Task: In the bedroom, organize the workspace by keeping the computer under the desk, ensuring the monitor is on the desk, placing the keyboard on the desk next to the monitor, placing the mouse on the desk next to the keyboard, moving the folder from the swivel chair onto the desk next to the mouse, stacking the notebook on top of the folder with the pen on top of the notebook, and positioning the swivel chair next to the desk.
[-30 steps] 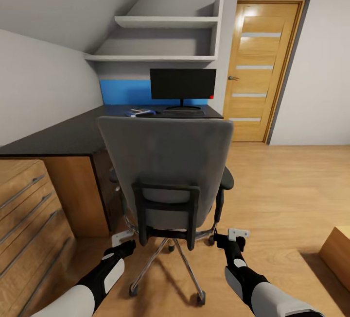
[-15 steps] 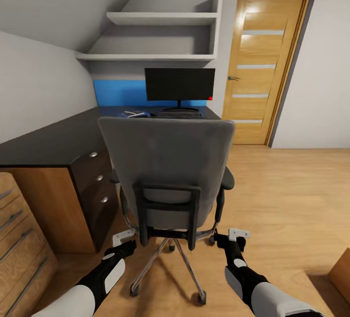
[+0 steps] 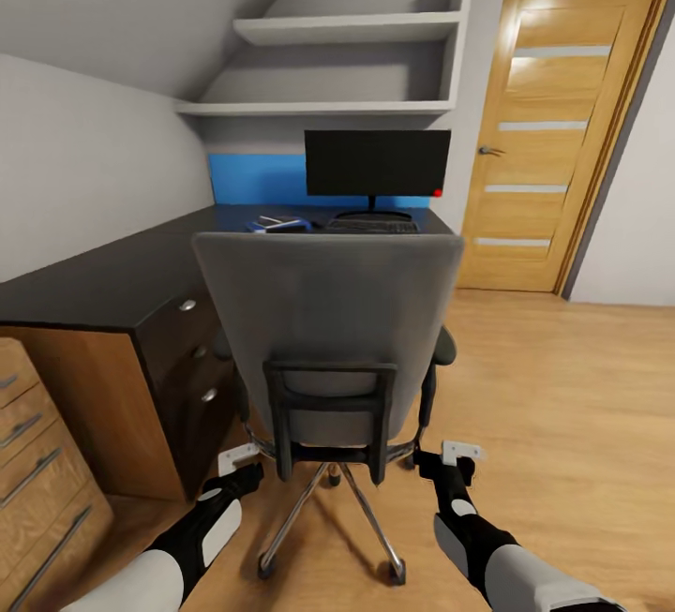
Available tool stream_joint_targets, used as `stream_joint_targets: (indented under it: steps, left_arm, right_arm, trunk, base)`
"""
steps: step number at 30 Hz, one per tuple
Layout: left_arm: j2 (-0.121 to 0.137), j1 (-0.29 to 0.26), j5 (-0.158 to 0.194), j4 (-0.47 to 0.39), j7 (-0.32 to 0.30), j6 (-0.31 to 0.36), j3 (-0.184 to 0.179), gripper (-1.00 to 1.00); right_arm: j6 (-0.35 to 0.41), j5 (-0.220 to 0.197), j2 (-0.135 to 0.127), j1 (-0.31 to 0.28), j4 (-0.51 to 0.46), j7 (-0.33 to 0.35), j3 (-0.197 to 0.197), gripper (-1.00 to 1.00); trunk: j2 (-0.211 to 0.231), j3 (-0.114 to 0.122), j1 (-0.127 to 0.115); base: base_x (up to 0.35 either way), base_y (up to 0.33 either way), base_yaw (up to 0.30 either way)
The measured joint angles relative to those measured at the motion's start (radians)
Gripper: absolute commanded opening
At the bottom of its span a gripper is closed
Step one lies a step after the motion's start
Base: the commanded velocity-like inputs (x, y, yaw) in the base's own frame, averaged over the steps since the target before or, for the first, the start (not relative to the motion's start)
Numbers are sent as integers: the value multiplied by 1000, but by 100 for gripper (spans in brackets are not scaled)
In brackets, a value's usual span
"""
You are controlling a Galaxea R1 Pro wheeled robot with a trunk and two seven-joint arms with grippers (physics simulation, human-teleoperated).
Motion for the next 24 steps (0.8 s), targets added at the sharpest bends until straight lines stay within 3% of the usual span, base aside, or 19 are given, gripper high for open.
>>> stream_joint_targets:
  steps: [9, 17, 24]
  left_arm:
    - [0, 0, -7, 1, 5, 0, 2, 100]
    - [0, 0, 3, 1, -1, 0, -26, 100]
    - [0, 0, 0, 1, 4, 0, -24, 100]
  right_arm:
    - [3, 3, 0, 0, 1, 4, 14, 100]
    - [3, 3, 0, 0, 1, 6, 14, 100]
    - [4, 3, 0, 0, 1, 6, 14, 100]
  trunk:
    - [0, -1, 0]
    - [0, 2, 0]
    - [0, 2, 0]
  base:
    - [245, -161, 25]
    - [245, -194, -141]
    - [283, -86, -23]
